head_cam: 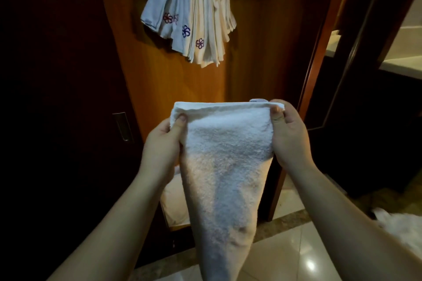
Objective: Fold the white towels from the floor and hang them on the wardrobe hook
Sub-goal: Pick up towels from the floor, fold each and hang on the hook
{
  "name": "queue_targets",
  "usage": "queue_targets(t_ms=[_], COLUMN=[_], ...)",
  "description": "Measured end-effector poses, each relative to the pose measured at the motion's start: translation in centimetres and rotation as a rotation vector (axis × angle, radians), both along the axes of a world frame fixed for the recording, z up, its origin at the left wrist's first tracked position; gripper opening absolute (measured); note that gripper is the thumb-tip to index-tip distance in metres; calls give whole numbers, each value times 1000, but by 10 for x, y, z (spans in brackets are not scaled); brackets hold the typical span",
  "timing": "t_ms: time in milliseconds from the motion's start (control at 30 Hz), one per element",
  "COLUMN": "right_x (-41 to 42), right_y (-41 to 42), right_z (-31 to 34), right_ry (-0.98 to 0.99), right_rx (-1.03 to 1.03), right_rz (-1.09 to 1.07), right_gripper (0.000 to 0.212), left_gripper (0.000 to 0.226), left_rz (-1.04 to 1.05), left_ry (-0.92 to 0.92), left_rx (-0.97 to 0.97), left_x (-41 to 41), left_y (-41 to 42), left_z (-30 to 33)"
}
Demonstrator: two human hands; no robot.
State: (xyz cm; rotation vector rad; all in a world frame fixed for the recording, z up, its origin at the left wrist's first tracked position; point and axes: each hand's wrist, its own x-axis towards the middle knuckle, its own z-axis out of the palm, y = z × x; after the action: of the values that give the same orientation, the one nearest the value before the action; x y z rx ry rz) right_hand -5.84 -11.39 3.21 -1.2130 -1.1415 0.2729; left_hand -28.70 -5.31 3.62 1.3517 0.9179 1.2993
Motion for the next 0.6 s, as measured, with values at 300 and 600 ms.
queue_targets(t_ms=[300,600], right_x=[-7,-2], right_y=[-2,4], right_z=[-4,1], right_ry=[50,50], right_rx=[76,24], right_rz=[-67,-82], right_gripper=[36,37], left_gripper=[39,22], left_rz=[294,57], left_ry=[201,101], left_rx=[467,307], left_x=[7,-3], left_y=[2,13], left_z=[-12,2])
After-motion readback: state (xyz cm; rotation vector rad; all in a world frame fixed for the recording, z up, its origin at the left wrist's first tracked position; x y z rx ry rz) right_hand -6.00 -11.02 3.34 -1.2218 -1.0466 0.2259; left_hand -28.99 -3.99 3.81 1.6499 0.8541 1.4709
